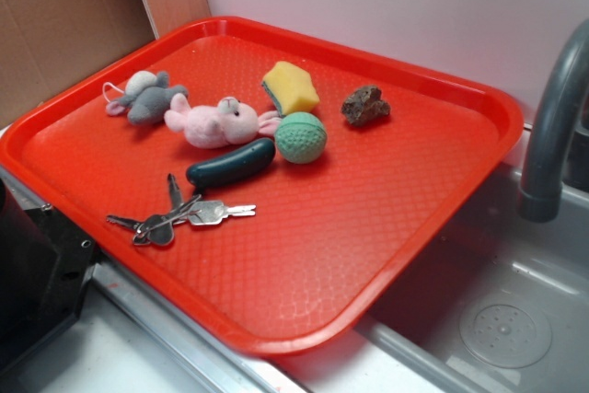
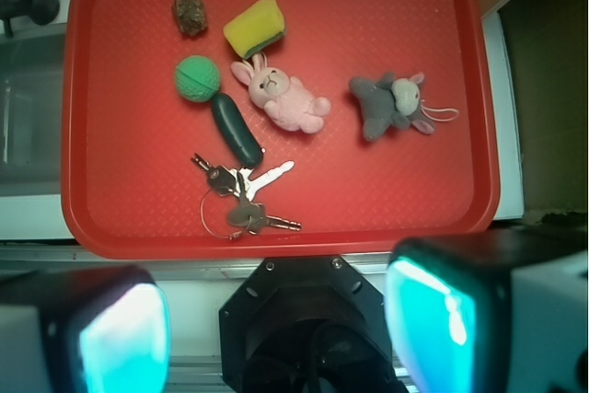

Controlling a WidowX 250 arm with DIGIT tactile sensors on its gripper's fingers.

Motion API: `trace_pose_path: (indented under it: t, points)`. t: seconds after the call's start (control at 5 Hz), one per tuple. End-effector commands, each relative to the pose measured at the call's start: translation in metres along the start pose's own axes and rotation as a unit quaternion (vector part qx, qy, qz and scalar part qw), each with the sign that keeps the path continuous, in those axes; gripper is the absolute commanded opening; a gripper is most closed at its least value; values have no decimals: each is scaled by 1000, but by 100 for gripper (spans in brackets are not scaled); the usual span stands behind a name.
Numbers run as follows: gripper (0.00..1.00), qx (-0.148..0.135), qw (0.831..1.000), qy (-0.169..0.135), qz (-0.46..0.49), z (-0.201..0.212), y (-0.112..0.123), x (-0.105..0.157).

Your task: Grab the green ball.

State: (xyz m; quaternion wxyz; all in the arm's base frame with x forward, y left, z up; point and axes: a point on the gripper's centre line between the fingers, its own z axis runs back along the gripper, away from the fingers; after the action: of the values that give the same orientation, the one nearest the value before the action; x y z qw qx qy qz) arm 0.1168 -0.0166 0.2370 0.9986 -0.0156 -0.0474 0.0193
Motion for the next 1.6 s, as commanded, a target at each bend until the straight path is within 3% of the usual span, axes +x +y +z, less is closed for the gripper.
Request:
trace_pose_path:
  t: [0.0,0.2,0.4,0.6,0.8,1.0,1.2,1.4]
  points:
    - [100,0,1000,0,0,0,0,0]
    - [100,4,992,-29,-126,-49,-9,45]
    - [100,17,967,-39,-251,-84,-37,89]
    - [100,4,941,-28,-337,-110,-57,103]
    - [100,-31,924,-21,-382,-141,-76,112]
    - [100,-45,920,12,-390,-171,-86,107]
    - [100,-71,921,23,-382,-194,-98,74]
    - [100,-71,921,23,-382,-194,-98,74]
